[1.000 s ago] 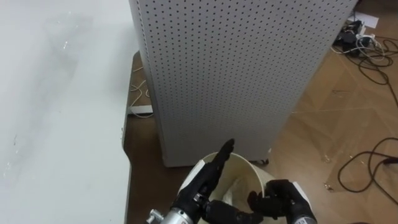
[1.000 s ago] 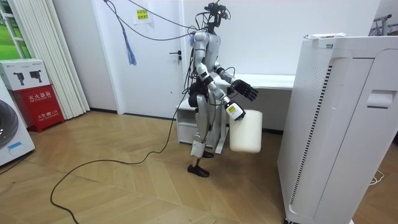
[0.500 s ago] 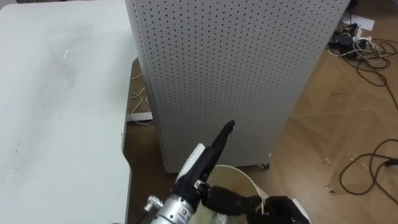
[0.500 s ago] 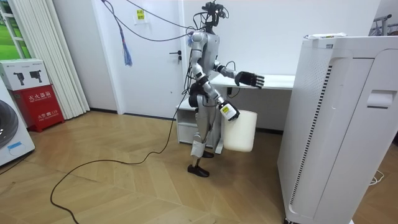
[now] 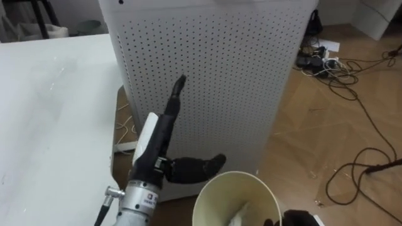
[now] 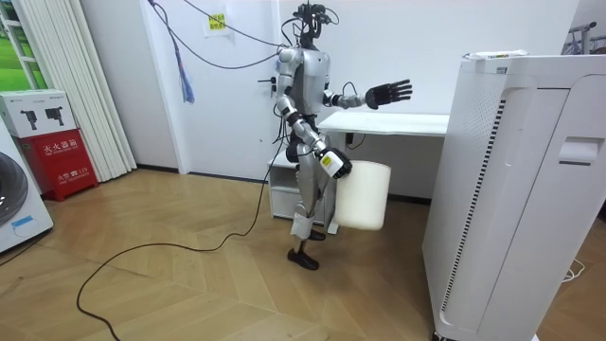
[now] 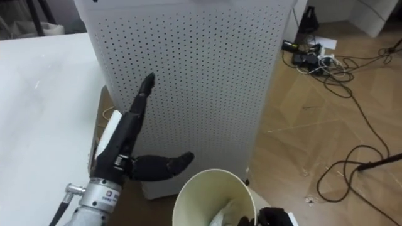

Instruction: Pick garbage

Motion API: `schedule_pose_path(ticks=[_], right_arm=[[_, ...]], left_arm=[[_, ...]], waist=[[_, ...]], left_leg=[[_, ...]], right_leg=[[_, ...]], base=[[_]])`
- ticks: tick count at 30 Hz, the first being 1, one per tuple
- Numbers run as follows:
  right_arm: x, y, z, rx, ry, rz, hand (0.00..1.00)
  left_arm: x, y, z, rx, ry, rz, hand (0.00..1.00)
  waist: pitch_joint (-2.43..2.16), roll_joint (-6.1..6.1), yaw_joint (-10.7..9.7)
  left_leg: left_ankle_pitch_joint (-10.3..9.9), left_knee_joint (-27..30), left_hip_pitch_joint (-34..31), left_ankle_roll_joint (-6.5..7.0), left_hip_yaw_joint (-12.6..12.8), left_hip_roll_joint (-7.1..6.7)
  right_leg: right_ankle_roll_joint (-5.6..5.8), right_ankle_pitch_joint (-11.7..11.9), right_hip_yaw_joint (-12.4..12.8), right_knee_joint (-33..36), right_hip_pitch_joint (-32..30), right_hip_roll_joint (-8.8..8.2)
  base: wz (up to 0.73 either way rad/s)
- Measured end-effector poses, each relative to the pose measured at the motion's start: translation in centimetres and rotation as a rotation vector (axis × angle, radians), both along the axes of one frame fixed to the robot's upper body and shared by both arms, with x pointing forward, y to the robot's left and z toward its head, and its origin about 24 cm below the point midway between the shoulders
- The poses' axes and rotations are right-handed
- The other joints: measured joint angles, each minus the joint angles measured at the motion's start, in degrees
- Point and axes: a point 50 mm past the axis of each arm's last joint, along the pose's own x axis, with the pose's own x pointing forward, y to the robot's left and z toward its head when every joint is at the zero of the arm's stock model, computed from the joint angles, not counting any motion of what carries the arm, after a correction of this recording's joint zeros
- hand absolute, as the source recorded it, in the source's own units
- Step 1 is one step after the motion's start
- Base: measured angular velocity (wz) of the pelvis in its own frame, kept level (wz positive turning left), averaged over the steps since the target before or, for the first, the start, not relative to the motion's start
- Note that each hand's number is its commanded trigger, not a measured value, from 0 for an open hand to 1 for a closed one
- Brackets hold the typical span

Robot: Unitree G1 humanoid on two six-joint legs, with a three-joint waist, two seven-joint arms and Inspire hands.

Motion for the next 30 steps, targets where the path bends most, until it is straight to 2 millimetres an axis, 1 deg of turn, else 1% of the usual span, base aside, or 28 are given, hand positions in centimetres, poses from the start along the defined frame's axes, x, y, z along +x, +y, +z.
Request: schedule_pose_path(ticks=[1, 6, 8, 10, 12, 14, 15, 16, 19, 21, 23, 27, 30], right_arm=[[-0.2, 0.0, -0.1, 0.007, 0.005, -0.005, 1.00], [-0.3, 0.1, -0.2, 0.018, 0.011, 0.016, 1.00], [-0.3, 0.2, -0.2, 0.027, 0.012, 0.029, 1.00], [-0.4, 0.3, -0.3, 0.036, 0.016, 0.042, 1.00], [-0.3, 0.4, -0.2, 0.038, 0.014, 0.057, 1.00], [-0.3, 0.5, -0.2, 0.029, 0.016, 0.076, 1.00], [-0.3, 0.5, -0.2, 0.025, 0.016, 0.080, 1.00], [-0.3, 0.5, -0.2, 0.021, 0.014, 0.087, 1.00], [-0.3, 0.6, -0.2, 0.011, 0.015, 0.104, 1.00], [-0.2, 0.5, -0.1, 0.007, 0.011, 0.100, 1.00], [-0.1, 0.4, 0.0, 0.000, 0.005, 0.097, 1.00], [0.2, 0.4, 0.4, -0.005, -0.013, 0.102, 1.00], [0.3, 0.5, 0.5, -0.005, -0.019, 0.127, 1.00]], left_arm=[[0.0, 0.3, 0.3, -0.012, -0.025, 0.026, 0.00], [-0.2, 0.2, 0.7, 0.032, -0.086, 0.065, 0.00], [-0.2, 0.3, 0.7, 0.042, -0.088, 0.071, 0.00], [-0.3, 0.5, 0.7, 0.065, -0.098, 0.083, 0.00], [-0.3, 0.9, 0.7, 0.089, -0.108, 0.096, 0.00], [-0.3, 1.3, 0.8, 0.108, -0.117, 0.114, 0.00], [-0.4, 1.6, 0.9, 0.107, -0.124, 0.126, 0.00], [-0.6, 1.8, 1.2, 0.098, -0.134, 0.139, 0.00], [-1.3, 2.3, 1.2, 0.087, -0.144, 0.176, 0.00], [-1.4, 2.4, 1.5, 0.104, -0.161, 0.184, 0.00], [-1.5, 2.3, 2.0, 0.105, -0.195, 0.200, 0.00], [-1.6, 2.5, 2.2, 0.091, -0.220, 0.230, 0.00], [-1.7, 3.0, 2.7, 0.120, -0.252, 0.260, 0.00]], waist=[[0.01, -0.05, 0.12], [0.21, -0.56, 0.10], [0.26, -0.63, 0.15], [0.26, -0.63, 1.25], [0.32, -0.46, 1.95], [0.31, -0.30, 2.22], [0.26, -0.08, 3.04], [0.31, 0.16, 3.46], [0.20, 0.90, 3.37], [0.16, 1.16, 3.13], [0.15, 1.31, 2.87], [0.15, 1.37, 2.88], [0.21, 1.47, 3.59]], left_leg=[[-0.03, -0.46, 0.55, -0.02, 0.48, 0.01], [-0.01, -0.75, 1.45, -0.04, 0.54, -0.04], [-0.17, -0.58, 1.44, -0.28, 0.57, 0.27], [-0.65, -0.18, 1.54, -0.89, 0.63, 0.99], [-1.16, 0.45, 1.48, -1.39, 0.39, 1.67], [-1.74, 1.11, 1.46, -1.88, 0.13, 1.84], [-2.00, 1.23, 1.54, -2.08, -1.66, 1.79], [-2.21, 1.29, 1.69, -2.28, -4.05, 1.68], [-2.31, 1.25, 2.02, -2.44, -8.10, 1.31], [-2.31, 0.82, 2.10, -2.44, -9.81, 1.08], [-2.26, -0.06, 2.17, -2.52, -10.20, 0.90], [-2.25, -0.23, 2.30, -2.52, -10.20, 0.85], [-2.33, 0.20, 2.45, -2.64, -8.85, 1.22]], right_leg=[[-0.08, 0.16, -0.14, -0.02, 0.12, 0.01], [-0.27, 0.38, -0.18, -0.04, 0.10, 0.26], [-0.51, 0.53, -1.29, -0.08, 0.02, 0.30], [-1.32, 1.02, -3.76, -0.61, -0.06, 0.67], [-1.88, 1.34, -4.72, -1.14, 0.01, 1.24], [-2.28, 1.22, -4.72, -1.13, -0.13, 1.92], [-2.63, 1.24, -4.38, -1.08, -0.49, 2.37], [-2.83, 1.35, -3.14, -1.09, -0.74, 3.02], [-3.08, 1.31, -1.49, -0.94, -1.05, 3.70], [-3.15, 1.27, -1.21, -0.94, -1.28, 3.87], [-3.20, 1.31, -1.04, -0.90, -1.76, 3.95], [-3.20, 1.39, -0.92, -0.89, -1.81, 3.95], [-3.38, 1.48, -1.00, -0.74, -1.93, 4.28]], base=[[-0.38], [-0.21], [-0.10], [-0.23], [-0.27], [-0.30], [-0.51], [-0.56], [-0.40], [-0.16], [-0.09], [-0.01], [-0.13]])
